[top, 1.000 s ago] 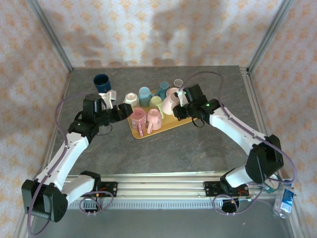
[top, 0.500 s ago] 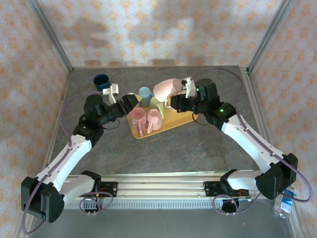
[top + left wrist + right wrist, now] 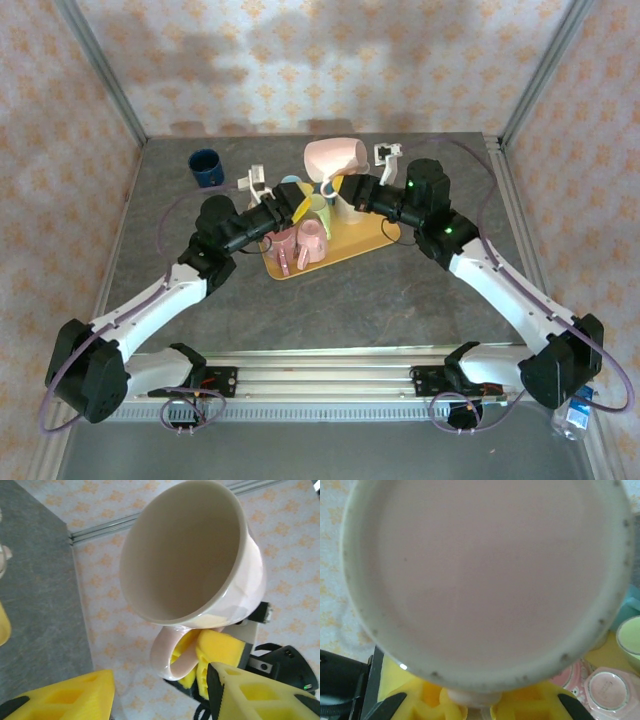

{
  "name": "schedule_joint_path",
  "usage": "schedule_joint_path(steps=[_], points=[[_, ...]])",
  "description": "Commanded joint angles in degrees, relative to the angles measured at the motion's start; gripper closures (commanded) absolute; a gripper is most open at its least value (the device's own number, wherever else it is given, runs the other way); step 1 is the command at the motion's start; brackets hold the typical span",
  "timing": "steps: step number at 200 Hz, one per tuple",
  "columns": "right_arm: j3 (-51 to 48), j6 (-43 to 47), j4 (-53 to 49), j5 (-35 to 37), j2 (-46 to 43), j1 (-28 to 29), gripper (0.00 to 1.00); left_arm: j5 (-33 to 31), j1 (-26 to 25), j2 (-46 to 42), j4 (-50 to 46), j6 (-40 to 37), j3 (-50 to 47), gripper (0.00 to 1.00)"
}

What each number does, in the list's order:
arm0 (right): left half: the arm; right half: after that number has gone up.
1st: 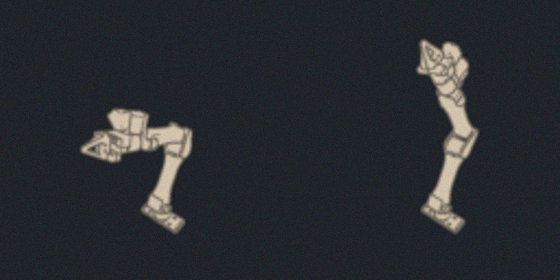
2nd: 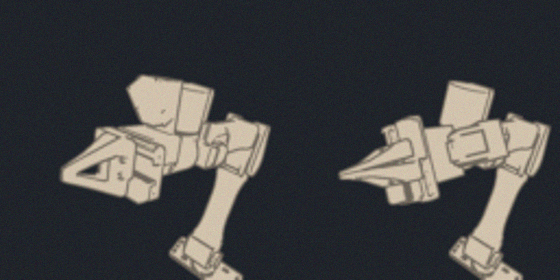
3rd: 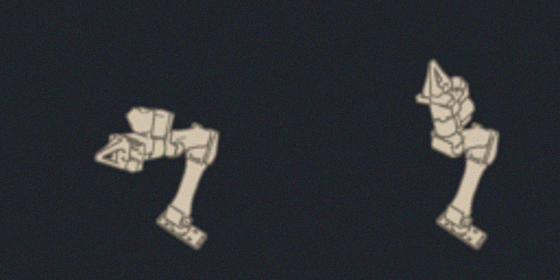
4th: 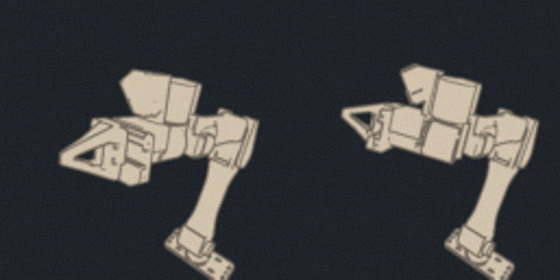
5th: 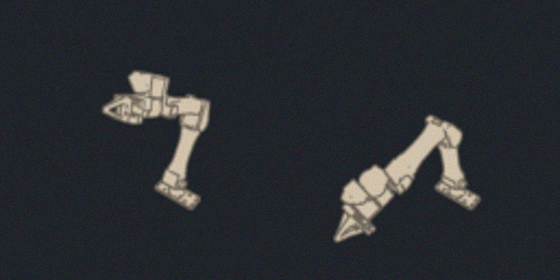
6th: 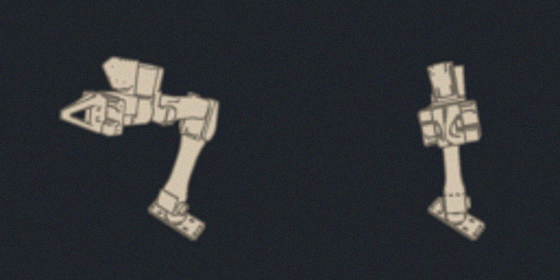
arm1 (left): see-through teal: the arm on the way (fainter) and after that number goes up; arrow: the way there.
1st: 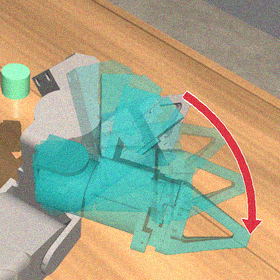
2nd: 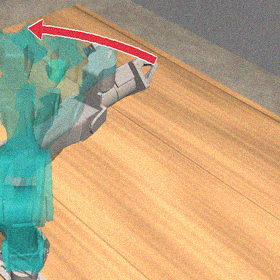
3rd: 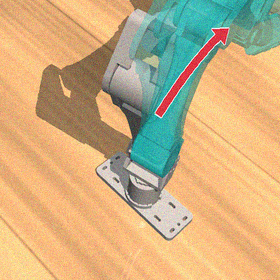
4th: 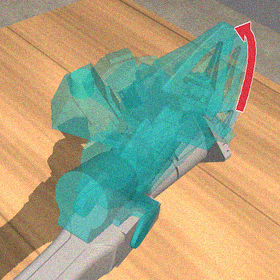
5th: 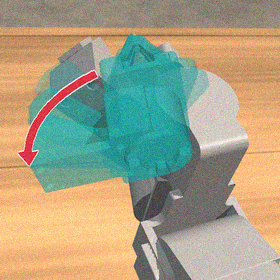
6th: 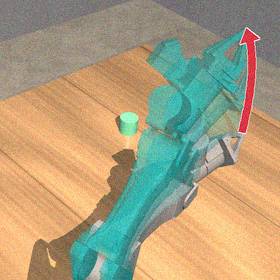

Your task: Turn the mug right side up

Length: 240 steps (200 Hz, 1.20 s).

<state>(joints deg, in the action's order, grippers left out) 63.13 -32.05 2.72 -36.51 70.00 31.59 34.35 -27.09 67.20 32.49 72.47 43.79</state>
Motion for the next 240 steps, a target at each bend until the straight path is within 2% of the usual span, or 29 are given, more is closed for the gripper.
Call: schedule_joint_path(steps=[1,93,154,240], points=[[0.24,-3.70,11.41,-1.20,-1.84,0.46,1.00,-4.13,-1.09,0.48,8.88,3.85,2.10,0.48],[-2.56,-10.72,20.50,-1.19,-1.88,0.47,1.00,-5.09,-3.82,5.27,14.67,7.73,4.89,0.56],[-4.49,-16.36,26.61,-1.53,-1.62,0.50,1.00,-5.46,-4.55,6.97,14.86,6.90,6.57,0.58],[-4.77,-18.40,28.50,-2.81,-0.48,1.02,1.00,-7.08,-4.56,8.09,16.41,6.34,7.21,0.69]])
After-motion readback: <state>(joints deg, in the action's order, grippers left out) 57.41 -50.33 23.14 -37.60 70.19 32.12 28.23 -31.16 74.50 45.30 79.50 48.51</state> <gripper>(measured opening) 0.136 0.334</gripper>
